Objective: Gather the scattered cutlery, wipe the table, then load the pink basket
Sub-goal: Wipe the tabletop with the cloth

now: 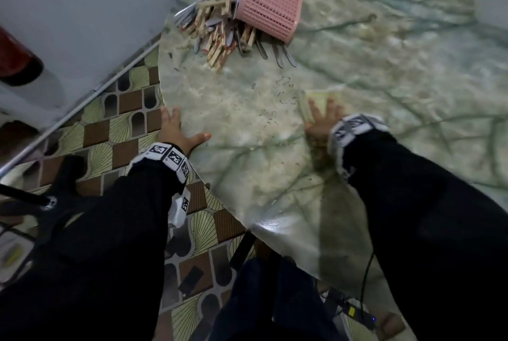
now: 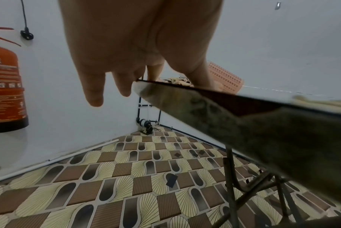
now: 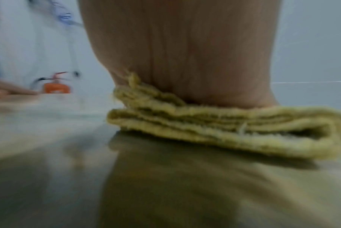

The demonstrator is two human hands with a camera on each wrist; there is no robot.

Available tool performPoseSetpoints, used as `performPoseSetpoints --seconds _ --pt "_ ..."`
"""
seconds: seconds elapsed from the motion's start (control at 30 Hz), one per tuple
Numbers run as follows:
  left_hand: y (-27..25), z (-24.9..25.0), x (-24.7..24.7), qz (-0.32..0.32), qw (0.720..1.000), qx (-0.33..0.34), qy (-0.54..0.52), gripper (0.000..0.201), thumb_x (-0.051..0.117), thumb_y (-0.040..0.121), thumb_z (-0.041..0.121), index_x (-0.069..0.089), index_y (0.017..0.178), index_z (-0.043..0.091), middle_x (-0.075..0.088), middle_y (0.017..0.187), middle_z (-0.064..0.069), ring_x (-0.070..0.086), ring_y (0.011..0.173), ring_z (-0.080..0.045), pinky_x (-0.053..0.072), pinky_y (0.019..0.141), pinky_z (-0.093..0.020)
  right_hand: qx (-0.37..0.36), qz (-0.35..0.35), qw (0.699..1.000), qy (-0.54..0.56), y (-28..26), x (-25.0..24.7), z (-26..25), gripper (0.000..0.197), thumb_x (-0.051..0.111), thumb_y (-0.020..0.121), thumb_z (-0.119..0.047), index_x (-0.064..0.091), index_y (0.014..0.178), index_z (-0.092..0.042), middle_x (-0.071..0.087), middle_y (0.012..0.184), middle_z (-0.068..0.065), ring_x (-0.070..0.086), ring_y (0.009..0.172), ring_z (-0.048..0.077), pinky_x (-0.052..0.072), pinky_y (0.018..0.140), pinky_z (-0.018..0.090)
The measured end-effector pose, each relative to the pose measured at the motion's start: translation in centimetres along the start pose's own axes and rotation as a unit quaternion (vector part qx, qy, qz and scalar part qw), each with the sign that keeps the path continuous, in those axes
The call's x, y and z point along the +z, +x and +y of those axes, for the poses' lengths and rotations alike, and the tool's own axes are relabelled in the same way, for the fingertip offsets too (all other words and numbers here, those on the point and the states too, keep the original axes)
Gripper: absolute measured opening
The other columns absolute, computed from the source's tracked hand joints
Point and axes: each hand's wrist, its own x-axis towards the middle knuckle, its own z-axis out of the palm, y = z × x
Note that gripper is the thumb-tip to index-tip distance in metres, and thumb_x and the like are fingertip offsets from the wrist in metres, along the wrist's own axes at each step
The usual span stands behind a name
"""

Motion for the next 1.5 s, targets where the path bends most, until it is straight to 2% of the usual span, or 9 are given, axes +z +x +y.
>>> performPoseSetpoints --seconds 0.23,0.53,0.83,0.9,0.97,1.07,1.2,1.37,1.5 --pt "0.0 0.2 0.0 0.02 0.999 0.012 0.041 0.099 0.069 0.078 0.042 0.009 0.149 0.009 -0.005 0.156 -0.016 0.002 0.144 -0.033 0.011 0.117 -0.04 -0.24 -0.112 0.954 -0.139 -13.5 7.2 -5.3 0.06 0.027 0.1 -0.04 -0.016 0.141 -0.05 -0.039 0.142 -0.007 -0.028 0.138 0.017 -0.015 0.106 0.06" --pt "-3.3 5.9 2.9 -0.058 0.971 0.185 0.138 0.08 0.063 0.083 0.042 0.022 0.147 0.017 0.005 0.157 -0.008 0.008 0.145 -0.025 0.013 0.117 -0.044 0.044 -0.038 0.994 -0.095 -8.1 -0.3 9.5 0.068 0.034 0.092 -0.059 -0.003 0.146 -0.043 -0.011 0.158 0.002 0.003 0.145 0.027 0.009 0.115 0.048" --pt "-4.3 9.2 5.9 -0.153 0.93 0.23 0.242 0.085 0.064 0.084 0.039 0.013 0.149 0.019 -0.001 0.158 -0.004 0.005 0.145 -0.023 0.017 0.115 -0.049 -0.144 -0.091 0.981 -0.097 -12.8 5.9 2.5 0.062 0.027 0.095 -0.049 -0.011 0.145 -0.043 -0.032 0.15 -0.003 -0.02 0.142 0.02 -0.005 0.11 0.059" --pt "-4.2 9.3 6.0 -0.155 0.929 0.228 0.248 0.086 0.064 0.084 0.039 0.012 0.149 0.019 -0.002 0.158 -0.003 0.004 0.145 -0.023 0.017 0.115 -0.049 -0.189 -0.077 0.971 -0.128 -17.8 7.2 4.0 0.063 0.03 0.09 -0.048 0.004 0.147 -0.039 -0.014 0.154 -0.001 0.002 0.144 0.017 0.015 0.105 0.067" --pt "-4.2 9.4 5.9 -0.155 0.928 0.227 0.251 0.086 0.065 0.084 0.038 0.013 0.149 0.018 -0.001 0.158 -0.004 0.005 0.145 -0.023 0.017 0.115 -0.048 -0.154 -0.091 0.976 -0.121 -20.2 6.7 7.2 0.074 0.02 0.077 -0.058 0.0 0.147 -0.042 -0.007 0.154 0.002 0.015 0.142 0.019 0.026 0.1 0.066" --pt "-4.1 9.4 5.9 -0.149 0.93 0.23 0.246 0.086 0.067 0.082 0.037 0.015 0.149 0.017 0.003 0.158 -0.004 0.008 0.144 -0.023 0.018 0.115 -0.047 -0.031 -0.138 0.989 -0.046 -19.0 5.8 13.7 0.062 0.013 0.088 -0.063 -0.023 0.137 -0.048 -0.041 0.142 -0.006 -0.023 0.14 0.015 -0.005 0.112 0.055" --pt "-4.1 9.4 5.8 -0.148 0.93 0.23 0.246 0.086 0.068 0.082 0.035 0.017 0.148 0.015 0.004 0.158 -0.007 0.01 0.144 -0.025 0.02 0.115 -0.048 0.128 0.002 0.991 0.041 -12.6 3.3 17.0 0.065 0.037 0.095 -0.047 -0.001 0.147 -0.04 -0.016 0.157 0.002 -0.008 0.145 0.028 0.003 0.116 0.053" --pt "-5.0 10.6 5.5 -0.147 0.94 0.213 0.223 0.083 0.072 0.08 0.028 0.023 0.144 0.007 0.02 0.152 -0.014 0.027 0.136 -0.032 0.03 0.108 -0.048 -0.006 0.1 0.995 -0.026 -8.9 4.7 7.3 0.069 0.009 0.086 -0.06 -0.006 0.148 -0.034 0.007 0.154 0.024 -0.013 0.144 0.028 0.0 0.115 0.049" --pt "-5.3 11.0 5.4 -0.144 0.942 0.211 0.217 0.082 0.072 0.08 0.025 0.024 0.142 0.003 0.027 0.145 -0.018 0.031 0.132 -0.034 0.033 0.105 -0.048 -0.133 -0.006 0.988 -0.081 -17.7 9.0 1.9 0.065 0.007 0.083 -0.054 0.004 0.147 -0.042 -0.019 0.151 -0.001 0.0 0.145 0.022 0.01 0.106 0.067"
